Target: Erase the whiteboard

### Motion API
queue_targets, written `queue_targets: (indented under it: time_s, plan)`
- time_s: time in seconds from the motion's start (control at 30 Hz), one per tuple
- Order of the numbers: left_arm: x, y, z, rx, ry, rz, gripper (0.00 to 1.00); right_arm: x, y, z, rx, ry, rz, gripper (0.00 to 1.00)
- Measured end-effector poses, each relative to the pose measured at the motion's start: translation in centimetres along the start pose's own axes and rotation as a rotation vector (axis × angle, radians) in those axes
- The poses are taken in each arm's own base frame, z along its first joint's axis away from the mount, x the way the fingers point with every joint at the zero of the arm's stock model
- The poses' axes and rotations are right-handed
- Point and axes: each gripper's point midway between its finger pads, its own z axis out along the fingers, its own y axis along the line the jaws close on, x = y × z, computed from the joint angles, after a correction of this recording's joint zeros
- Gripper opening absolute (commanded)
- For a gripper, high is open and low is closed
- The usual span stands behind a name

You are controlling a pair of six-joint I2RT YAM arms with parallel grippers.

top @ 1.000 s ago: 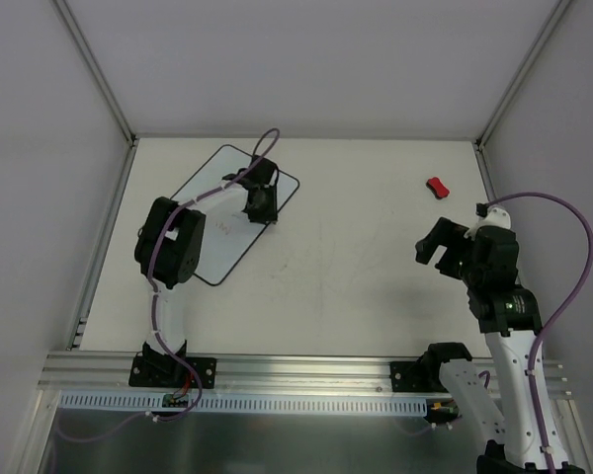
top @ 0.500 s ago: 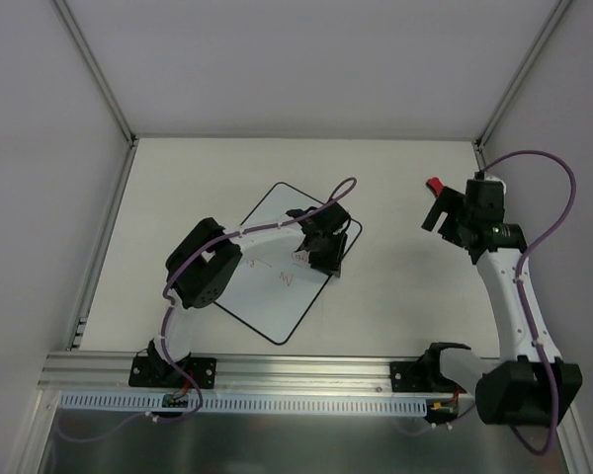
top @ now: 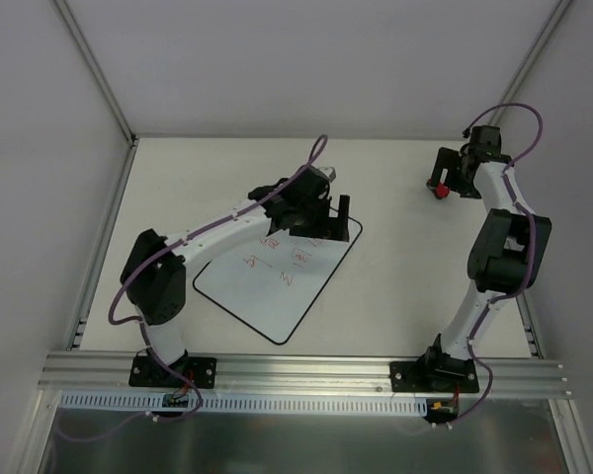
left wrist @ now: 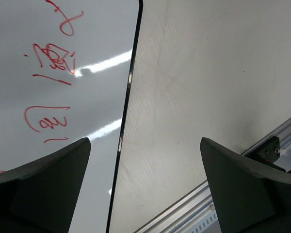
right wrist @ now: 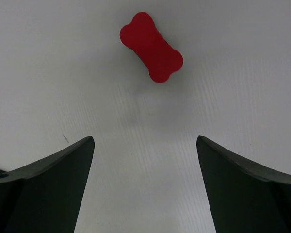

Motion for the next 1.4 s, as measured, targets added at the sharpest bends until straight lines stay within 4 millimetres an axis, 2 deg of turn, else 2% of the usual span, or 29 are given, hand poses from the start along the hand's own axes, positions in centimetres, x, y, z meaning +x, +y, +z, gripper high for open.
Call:
queue_targets:
  time_s: [0.13, 0.27, 0.47, 0.57, 0.77, 0.9, 1.07, 1.17, 1.27, 1.3, 1.4]
  plan:
    - [-2.4, 1.4, -4.1, -0.002, -0.109, -0.025, 0.99, -0.9, 0.2, 3.0, -0.043, 0.021, -0.058, 0.9]
    - [-2.3, 4.3, -5.9, -0.053, -0.146, -0.06, 0.99, -1.5, -0.2, 5.4, -0.057, 0.029, -0.09, 0.9]
    - [1.0, 7.4, -5.8, -0.118, -0.087, -0.083, 0.99, -2.3, -1.2, 8.3, -0.069, 0.045, -0.093, 0.91]
    - [2.3, 8.5, -5.6, -0.141, -0.058, -0.093, 0.99, -2.7, -1.3, 9.1, -0.078, 0.053, -0.088, 0.92]
    - [3.1, 9.6, -5.4, -0.162, -0.038, -0.108, 0.99, -4.2, -0.6, 9.7, -0.117, 0.054, -0.08, 0.92]
    - [3.2, 9.6, -5.4, -0.163, -0.038, -0.108, 0.99, -3.4, 0.2, 10.2, -0.161, 0.086, -0.051, 0.9]
    - [3.2, 9.6, -5.4, -0.162, -0.038, -0.108, 0.99, -1.5, 0.9, 11.3, -0.201, 0.151, -0.008, 0.82]
    - [3.4, 9.7, -5.4, -0.165, -0.034, -0.109, 0.99, -1.3, 1.2, 11.3, -0.209, 0.158, -0.005, 0.71]
    - [3.6, 9.8, -5.4, -0.166, -0.031, -0.11, 0.99, -1.0, 1.3, 11.4, -0.202, 0.166, -0.006, 0.67]
    - [3.7, 9.9, -5.3, -0.168, -0.028, -0.112, 0.99, -1.0, 1.4, 11.4, -0.197, 0.165, -0.009, 0.62]
    - [4.1, 10.1, -5.2, -0.174, -0.019, -0.117, 0.99, -0.8, 1.3, 11.6, -0.153, 0.167, -0.029, 0.61]
